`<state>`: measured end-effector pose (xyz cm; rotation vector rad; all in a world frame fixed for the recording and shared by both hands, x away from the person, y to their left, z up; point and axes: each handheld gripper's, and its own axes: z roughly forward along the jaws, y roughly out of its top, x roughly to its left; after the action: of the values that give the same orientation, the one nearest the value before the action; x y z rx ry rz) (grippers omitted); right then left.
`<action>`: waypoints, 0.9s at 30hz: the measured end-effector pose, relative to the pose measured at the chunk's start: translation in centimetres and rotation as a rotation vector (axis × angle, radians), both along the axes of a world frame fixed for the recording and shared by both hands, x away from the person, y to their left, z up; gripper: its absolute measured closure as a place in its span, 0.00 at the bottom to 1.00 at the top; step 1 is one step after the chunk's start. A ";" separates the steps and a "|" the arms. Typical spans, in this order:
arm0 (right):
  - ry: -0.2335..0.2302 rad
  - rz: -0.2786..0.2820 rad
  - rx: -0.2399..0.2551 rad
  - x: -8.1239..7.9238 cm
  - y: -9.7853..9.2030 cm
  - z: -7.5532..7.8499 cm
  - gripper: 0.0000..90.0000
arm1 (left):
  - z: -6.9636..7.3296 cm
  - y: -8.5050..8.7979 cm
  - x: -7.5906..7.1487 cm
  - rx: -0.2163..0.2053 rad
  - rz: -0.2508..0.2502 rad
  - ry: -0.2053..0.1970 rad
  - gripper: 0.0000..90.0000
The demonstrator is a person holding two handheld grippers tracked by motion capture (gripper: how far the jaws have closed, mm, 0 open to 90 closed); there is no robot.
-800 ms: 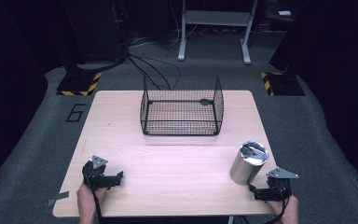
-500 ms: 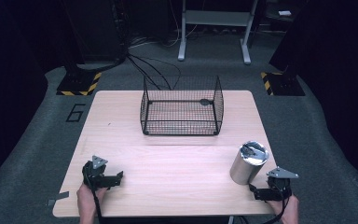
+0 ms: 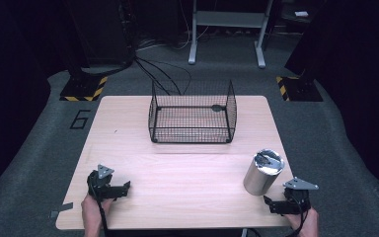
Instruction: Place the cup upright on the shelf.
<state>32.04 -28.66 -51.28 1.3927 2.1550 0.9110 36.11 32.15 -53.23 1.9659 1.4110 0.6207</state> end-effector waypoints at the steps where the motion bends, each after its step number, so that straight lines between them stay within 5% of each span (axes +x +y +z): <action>1: 0.003 0.009 0.000 -0.2 0.0 0.2 0.00 | 0.0 0.0 0.0 0.000 0.001 0.000 0.00; 27: -0.125 0.066 0.130 -1.6 1.2 5.9 0.00 | 0.0 -0.1 0.0 -0.007 0.006 -0.004 0.00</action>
<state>30.46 -27.46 -45.34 1.2937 2.0910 1.1497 36.12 32.09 -53.26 1.9540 1.4156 0.6215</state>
